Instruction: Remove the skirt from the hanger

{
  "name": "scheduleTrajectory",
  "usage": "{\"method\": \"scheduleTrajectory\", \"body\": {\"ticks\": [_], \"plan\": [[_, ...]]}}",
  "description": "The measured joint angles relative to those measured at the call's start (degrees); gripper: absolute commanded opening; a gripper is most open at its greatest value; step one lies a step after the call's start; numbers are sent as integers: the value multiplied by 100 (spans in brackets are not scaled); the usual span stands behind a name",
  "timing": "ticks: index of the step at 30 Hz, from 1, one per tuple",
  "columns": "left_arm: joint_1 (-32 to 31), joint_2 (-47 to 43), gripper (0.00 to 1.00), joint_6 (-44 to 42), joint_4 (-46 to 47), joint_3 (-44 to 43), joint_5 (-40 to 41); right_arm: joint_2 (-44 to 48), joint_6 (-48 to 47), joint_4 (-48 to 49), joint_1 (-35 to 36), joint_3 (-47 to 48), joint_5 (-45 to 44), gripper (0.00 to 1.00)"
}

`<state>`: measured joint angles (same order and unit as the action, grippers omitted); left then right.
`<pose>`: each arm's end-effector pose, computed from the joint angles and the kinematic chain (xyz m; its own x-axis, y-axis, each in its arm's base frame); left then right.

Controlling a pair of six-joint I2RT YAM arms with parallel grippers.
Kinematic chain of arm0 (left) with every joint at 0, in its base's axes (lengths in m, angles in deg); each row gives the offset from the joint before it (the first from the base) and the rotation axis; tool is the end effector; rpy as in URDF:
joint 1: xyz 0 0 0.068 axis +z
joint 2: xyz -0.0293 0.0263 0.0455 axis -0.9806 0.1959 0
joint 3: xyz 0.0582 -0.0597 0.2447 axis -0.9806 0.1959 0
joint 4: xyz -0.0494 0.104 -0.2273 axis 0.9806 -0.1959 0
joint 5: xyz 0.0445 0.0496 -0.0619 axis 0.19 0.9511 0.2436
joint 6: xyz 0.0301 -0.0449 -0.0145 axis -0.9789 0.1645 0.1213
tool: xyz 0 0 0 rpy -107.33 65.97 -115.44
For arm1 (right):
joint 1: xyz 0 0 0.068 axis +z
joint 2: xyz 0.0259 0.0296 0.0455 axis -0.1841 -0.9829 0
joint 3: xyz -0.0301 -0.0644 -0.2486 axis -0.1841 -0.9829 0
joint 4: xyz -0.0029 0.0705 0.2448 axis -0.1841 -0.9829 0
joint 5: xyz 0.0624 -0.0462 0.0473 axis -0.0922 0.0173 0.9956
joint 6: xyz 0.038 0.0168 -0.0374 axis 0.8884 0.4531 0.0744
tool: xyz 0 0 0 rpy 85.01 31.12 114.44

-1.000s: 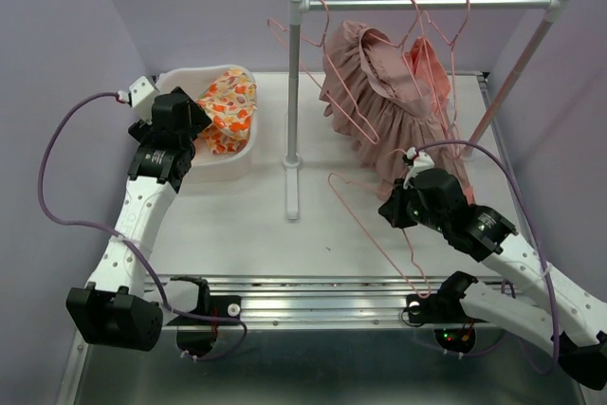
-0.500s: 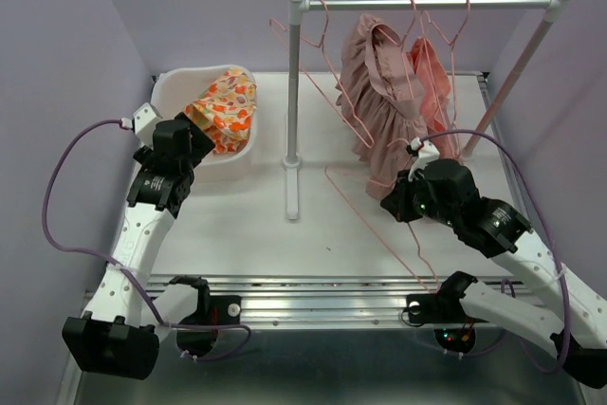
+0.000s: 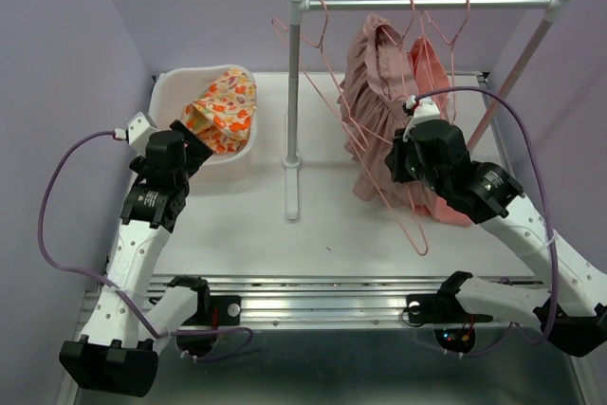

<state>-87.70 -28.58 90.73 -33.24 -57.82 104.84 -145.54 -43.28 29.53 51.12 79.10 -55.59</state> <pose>0.1954 -0.0163 0.3413 -0.1798 -0.5493 -0.8161 -0.3901 0.8014 -0.4534 0.1648 0.1249 0.3831 -0.5105 -0.0335 -0.8593 -0.2662 0.9563 0.1209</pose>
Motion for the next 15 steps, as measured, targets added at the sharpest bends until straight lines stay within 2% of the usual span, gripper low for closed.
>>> {"method": "scheduleTrajectory", "body": {"ticks": [15], "plan": [[0,-157,99,-2,31,48,-59,-605,-573,197,0,914,-527,1]]}}
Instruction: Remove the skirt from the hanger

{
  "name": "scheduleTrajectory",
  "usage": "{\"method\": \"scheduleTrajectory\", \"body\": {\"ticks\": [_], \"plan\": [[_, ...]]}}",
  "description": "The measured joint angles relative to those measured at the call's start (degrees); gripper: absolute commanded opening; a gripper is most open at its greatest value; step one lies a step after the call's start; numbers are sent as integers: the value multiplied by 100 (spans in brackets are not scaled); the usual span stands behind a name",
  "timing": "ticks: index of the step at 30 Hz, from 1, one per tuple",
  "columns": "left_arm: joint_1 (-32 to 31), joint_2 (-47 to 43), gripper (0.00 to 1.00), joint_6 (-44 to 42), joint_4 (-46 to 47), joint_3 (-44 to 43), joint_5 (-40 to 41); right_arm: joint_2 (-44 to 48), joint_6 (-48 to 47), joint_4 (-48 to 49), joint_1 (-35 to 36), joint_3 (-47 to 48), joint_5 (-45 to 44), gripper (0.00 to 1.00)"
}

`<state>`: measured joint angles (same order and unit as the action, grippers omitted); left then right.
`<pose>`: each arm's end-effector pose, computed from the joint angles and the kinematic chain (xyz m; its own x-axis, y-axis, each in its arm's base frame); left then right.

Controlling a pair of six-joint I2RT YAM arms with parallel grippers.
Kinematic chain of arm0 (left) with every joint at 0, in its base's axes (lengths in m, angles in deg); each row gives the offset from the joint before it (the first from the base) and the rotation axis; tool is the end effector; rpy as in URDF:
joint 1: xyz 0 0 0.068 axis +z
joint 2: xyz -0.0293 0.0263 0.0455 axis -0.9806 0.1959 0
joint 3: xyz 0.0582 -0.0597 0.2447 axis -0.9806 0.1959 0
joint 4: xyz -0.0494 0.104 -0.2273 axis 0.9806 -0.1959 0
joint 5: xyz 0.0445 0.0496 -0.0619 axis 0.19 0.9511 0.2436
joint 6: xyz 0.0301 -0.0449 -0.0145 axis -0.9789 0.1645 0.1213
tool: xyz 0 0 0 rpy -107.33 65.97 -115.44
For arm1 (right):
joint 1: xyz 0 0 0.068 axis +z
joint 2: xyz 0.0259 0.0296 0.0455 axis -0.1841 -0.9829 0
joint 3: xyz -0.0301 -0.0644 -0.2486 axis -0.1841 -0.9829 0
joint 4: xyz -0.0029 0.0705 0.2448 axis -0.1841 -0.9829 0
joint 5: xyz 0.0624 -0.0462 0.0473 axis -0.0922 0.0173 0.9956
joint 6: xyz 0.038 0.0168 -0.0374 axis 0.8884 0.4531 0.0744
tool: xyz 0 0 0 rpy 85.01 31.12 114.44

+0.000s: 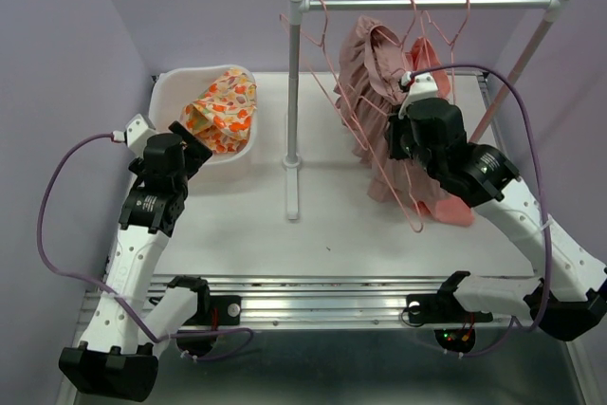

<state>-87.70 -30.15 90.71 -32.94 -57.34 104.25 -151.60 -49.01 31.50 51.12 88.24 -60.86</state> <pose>0.1898 -0.0158 0.3437 -0.1662 -0.5535 -0.8161 -0.3716 0.8017 -0.4681 0.1826 0.1358 0.4158 -0.4040 -0.0724 -0.9119 -0.2417 0.9699 0.0301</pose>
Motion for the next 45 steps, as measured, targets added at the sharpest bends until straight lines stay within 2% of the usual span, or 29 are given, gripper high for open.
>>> {"method": "scheduleTrajectory", "body": {"ticks": [12,27,36,43,44,45], "plan": [[0,-125,99,-2,-4,76,0,-761,-857,647,0,868,-601,1],[0,-166,99,-2,42,146,-2,-1725,-1792,1541,0,2194,-831,1],[0,-210,99,-2,79,243,-37,-2732,-2052,1928,0,2826,-1174,1],[-2,-251,99,0,127,328,-79,-3097,-2068,1978,-7,2970,-1272,1],[-2,-254,99,0,122,337,-105,-3117,-2057,1998,-7,2970,-1279,1],[-7,-254,99,-2,125,339,-120,-3136,-2048,2006,-7,2970,-1283,10]]}}
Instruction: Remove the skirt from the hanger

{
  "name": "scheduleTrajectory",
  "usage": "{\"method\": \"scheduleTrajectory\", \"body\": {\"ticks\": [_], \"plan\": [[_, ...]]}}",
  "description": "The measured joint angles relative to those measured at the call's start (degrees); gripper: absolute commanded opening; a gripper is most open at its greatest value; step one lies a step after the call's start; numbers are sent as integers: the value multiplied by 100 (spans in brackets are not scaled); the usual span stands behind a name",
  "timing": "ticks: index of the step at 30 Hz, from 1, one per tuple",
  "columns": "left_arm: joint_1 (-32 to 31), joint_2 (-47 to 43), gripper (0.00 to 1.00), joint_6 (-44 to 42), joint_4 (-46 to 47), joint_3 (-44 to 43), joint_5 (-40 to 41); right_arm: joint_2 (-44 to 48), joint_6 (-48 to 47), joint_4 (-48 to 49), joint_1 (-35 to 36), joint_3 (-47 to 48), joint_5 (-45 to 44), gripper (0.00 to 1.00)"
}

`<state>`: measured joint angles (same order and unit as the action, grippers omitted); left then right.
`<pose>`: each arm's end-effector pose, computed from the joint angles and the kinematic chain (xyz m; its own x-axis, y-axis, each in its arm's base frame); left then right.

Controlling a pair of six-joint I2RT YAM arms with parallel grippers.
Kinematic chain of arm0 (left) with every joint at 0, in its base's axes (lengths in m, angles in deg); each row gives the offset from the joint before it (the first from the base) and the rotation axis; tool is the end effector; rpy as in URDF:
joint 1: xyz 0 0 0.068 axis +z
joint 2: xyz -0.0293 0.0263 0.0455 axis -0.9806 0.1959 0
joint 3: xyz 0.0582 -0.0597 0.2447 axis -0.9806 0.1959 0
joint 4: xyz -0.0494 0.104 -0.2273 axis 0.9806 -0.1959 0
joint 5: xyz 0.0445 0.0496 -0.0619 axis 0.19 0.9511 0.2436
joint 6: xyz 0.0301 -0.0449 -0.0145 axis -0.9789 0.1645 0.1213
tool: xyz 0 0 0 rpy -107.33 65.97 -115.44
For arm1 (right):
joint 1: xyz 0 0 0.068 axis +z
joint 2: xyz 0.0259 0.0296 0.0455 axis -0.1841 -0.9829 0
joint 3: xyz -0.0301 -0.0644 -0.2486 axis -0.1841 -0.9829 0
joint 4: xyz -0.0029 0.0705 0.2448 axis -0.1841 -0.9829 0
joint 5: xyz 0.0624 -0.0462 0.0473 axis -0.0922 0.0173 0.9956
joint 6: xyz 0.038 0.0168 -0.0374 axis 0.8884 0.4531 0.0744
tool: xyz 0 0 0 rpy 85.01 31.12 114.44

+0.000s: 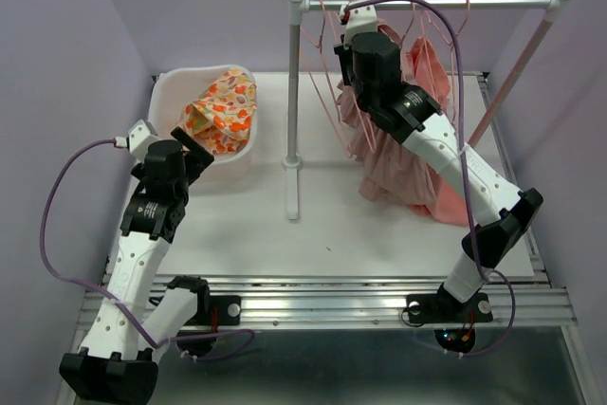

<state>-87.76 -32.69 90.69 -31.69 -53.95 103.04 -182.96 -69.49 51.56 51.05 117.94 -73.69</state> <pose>0.1833 -0.0157 0.3334 -0.1732 -0.5568 -0.8124 -0.3522 0.8054 -0.4768 0.2963 0.2225 0.4639 -0.0958 -0.2187 -0.9711 -0.0920 0.9733 -0.2102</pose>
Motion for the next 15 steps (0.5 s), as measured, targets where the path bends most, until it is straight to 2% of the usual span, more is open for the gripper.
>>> {"method": "scheduleTrajectory", "body": {"ticks": [2,3,8,9,10,11,12,15], "plan": [[-22,-2,99,0,2,0,-15,-31,44,9,-31,0,0,23],[-22,-4,99,0,2,0,-26,-39,57,17,-35,0,0,37],[-26,-7,99,0,13,0,-39,28,208,90,-48,-184,31,64],[-26,-4,99,0,20,0,-42,50,227,81,-59,-232,35,75],[-26,-7,99,0,26,0,-50,105,269,90,-63,-319,55,81],[-26,-4,99,-2,37,0,-57,214,297,72,-63,-470,59,95],[-26,-4,99,-2,46,0,-68,297,343,57,-63,-566,66,100],[-26,-7,99,-20,66,4,-131,739,452,17,-66,-949,136,100]]}}
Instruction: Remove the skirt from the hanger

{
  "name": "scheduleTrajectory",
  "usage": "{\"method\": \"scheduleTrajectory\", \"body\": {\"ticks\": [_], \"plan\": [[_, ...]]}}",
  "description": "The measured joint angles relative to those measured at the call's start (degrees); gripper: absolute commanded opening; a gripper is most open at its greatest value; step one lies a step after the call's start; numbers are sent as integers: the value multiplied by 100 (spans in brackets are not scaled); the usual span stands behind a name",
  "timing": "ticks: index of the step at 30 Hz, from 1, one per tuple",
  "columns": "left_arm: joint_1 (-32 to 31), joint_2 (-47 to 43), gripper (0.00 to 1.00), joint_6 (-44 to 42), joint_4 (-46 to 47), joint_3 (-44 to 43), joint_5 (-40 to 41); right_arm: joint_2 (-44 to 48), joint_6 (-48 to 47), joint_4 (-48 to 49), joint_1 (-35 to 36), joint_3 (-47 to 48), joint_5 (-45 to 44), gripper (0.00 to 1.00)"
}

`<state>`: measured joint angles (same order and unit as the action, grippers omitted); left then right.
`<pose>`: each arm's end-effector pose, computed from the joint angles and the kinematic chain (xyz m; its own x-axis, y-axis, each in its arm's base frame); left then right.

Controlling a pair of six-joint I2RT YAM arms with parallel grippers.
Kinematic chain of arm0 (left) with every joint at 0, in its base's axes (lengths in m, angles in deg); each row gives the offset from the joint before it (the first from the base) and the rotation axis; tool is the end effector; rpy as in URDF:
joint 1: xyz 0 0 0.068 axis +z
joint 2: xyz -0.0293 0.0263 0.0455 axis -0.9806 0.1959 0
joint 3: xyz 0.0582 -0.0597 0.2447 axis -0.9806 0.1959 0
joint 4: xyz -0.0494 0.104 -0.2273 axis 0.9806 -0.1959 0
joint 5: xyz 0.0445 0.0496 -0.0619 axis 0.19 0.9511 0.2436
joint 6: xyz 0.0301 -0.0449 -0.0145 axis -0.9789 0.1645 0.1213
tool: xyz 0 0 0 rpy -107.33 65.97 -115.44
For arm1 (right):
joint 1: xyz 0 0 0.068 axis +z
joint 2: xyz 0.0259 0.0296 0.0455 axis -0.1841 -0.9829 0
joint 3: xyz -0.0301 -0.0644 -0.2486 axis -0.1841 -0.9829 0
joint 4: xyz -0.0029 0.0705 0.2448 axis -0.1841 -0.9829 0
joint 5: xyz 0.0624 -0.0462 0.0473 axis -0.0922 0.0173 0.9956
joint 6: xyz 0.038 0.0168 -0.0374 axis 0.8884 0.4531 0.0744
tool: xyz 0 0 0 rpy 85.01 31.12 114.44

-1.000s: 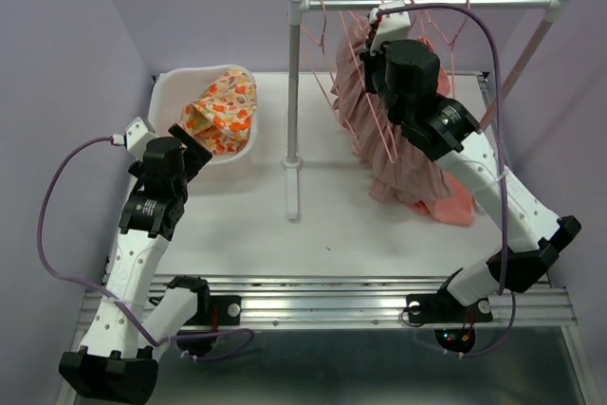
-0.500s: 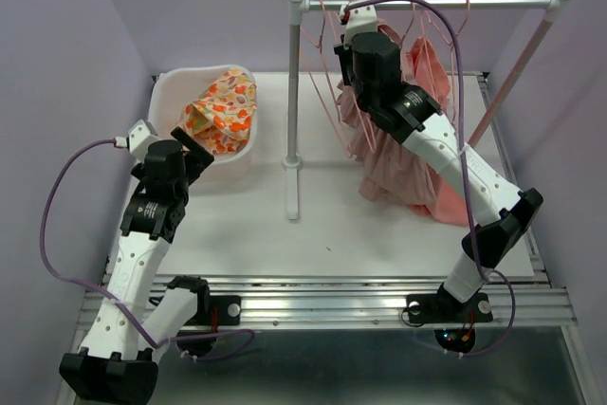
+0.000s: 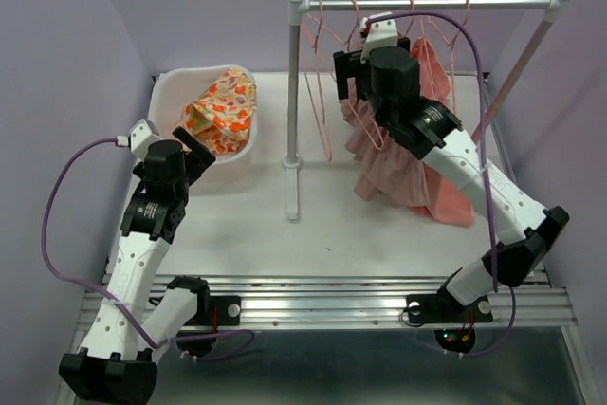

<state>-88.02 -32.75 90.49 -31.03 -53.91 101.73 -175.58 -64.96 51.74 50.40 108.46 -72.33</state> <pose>0.1836 -0.0175 0.3344 -0.1804 -0.5573 -0.8105 -0.3256 0.8114 -0.4855 0.2770 0.2018 0.4542 -0.1285 -0.1610 -0.9786 -0.1000 0.9838 -0.1487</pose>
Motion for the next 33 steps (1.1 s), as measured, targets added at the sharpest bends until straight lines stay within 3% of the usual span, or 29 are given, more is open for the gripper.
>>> {"method": "scheduleTrajectory", "body": {"ticks": [6,11,16,21,24,31,33], "plan": [[0,-2,99,-20,61,48,-70,1364,197,-48,-2,-708,323,100],[-9,-2,99,-31,68,50,-103,2092,295,-24,-2,-774,164,100],[-39,-2,99,-39,66,50,-122,1917,181,-28,-4,-651,-426,100],[-68,-2,99,-42,68,50,-136,1167,28,-85,-35,-505,-678,100],[-70,-2,99,-42,70,50,-138,778,-26,-170,-50,-492,-667,93],[-92,-2,99,-42,85,55,-138,568,-31,-245,-267,-400,-546,91],[-109,-2,99,-42,105,66,-138,568,-28,-245,-372,-354,-490,82]]}}
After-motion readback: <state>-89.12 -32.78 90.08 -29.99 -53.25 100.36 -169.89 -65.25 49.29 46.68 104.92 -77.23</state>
